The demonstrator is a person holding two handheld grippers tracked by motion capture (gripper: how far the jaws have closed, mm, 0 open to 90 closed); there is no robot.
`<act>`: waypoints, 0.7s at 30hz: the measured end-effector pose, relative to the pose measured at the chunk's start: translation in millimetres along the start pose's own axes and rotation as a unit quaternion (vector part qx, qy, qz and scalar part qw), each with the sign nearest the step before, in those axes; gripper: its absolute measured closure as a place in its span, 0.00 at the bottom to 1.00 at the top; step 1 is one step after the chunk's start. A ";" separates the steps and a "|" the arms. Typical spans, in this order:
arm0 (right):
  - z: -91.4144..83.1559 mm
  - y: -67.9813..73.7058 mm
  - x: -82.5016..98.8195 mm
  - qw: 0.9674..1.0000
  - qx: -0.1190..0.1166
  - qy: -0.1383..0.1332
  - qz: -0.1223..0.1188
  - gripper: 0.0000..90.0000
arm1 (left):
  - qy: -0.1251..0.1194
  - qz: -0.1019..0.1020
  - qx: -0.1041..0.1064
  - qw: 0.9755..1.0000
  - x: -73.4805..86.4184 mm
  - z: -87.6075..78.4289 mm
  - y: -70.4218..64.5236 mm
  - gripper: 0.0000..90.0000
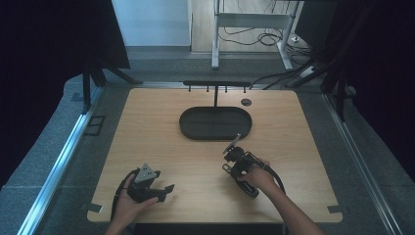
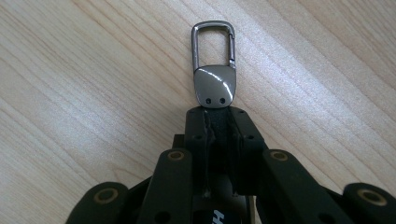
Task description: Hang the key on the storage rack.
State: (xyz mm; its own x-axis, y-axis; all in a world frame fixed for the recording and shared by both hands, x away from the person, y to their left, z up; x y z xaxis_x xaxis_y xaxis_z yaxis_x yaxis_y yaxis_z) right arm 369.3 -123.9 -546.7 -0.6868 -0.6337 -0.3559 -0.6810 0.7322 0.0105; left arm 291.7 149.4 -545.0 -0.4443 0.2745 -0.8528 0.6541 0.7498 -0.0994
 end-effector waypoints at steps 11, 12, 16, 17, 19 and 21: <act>-0.4 1.6 0.5 1.000 0.007 -0.003 -0.010 0.89 | 0.000 0.000 -0.001 1.000 -0.4 -0.6 0.1 0.27; -0.4 1.6 0.5 1.000 0.007 -0.003 -0.010 0.89 | 0.000 0.000 -0.001 1.000 -0.4 -0.6 0.1 0.27; -0.5 1.2 0.6 1.000 0.005 -0.004 -0.012 0.89 | 0.000 0.000 -0.001 1.000 -0.3 -0.7 0.4 0.27; -0.6 1.2 0.8 1.000 0.004 -0.004 -0.014 0.89 | 0.000 0.000 -0.001 1.000 -0.3 -0.7 0.4 0.27; -0.7 1.3 1.0 1.000 0.005 -0.004 -0.017 0.89 | 0.000 0.000 -0.001 1.000 -0.2 -0.6 0.5 0.27; -0.8 1.2 1.2 1.000 0.006 -0.004 -0.018 0.89 | 0.001 0.000 -0.001 1.000 -0.3 -0.7 0.5 0.27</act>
State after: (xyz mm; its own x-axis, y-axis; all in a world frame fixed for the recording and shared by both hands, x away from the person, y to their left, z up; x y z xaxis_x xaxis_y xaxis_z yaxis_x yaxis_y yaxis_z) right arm 367.5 -123.9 -546.4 -0.6596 -0.6576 -0.3640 -0.7021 0.7120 -0.0138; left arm 291.7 150.1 -544.4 -0.4459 0.2749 -0.8518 0.6526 0.7512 -0.0992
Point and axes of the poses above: each handheld gripper's, and its own axes: z roughly forward along the jaws, x roughly out of its underside, y roughly to its left, the point moved 7 cm from there along z, roughly forward along the jaws, and after that the axes turned 10 degrees about -y, right-handed, at the moved point
